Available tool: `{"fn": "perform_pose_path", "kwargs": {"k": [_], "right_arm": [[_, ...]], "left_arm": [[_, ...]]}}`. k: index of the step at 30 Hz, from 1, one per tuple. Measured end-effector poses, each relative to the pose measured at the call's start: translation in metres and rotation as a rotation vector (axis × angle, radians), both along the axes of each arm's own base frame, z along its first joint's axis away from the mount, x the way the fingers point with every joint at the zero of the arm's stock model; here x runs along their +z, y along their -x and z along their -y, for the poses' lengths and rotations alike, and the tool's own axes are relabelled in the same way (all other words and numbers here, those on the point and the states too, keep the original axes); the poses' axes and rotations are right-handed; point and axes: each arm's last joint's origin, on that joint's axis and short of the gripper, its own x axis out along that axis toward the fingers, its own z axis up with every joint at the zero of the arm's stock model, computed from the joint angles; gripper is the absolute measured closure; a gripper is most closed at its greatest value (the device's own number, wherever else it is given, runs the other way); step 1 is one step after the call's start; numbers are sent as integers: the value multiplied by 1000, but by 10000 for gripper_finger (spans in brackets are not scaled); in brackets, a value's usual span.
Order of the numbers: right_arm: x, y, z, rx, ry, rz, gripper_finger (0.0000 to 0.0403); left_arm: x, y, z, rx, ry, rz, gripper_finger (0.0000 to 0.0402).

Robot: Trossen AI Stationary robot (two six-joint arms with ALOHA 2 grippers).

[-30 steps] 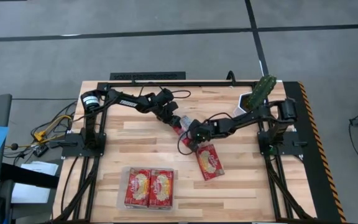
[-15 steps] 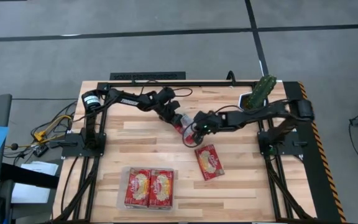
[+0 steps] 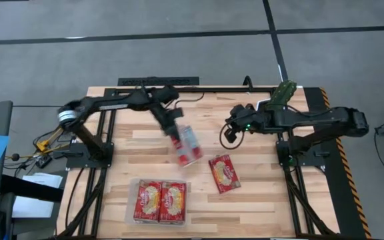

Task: Sort popcorn bags into baskets
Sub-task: Put the top popcorn bag into the transparent bin

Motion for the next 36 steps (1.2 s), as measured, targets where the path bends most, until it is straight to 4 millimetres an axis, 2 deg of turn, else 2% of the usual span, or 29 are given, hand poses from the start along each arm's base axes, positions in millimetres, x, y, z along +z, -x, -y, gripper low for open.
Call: {"fn": "perform_pose_path", "kwargs": {"k": [5,8,12,18,23,28,36], "right_arm": [[0,0,-2,21,17,-14,380],[-4,-5,-3,37,22,-30,374],[-13,-12,-3,39,19,-67,375],[-22,-19,-4,67,-12,-87,386],[-21,-20,-5,76,-15,-82,380],[-20,-19,-7,78,-19,-77,373],[-21,-19,-7,77,-19,-77,385]], "left_arm": [[37,46,57,-197,-111,-99,392],[51,64,89,-290,-208,-121,391],[59,74,124,-400,-268,-104,389],[49,75,166,-547,-327,-79,388],[32,72,180,-526,-354,-49,387],[11,76,183,-489,-273,-134,387],[4,75,194,-491,-226,-103,385]]}}
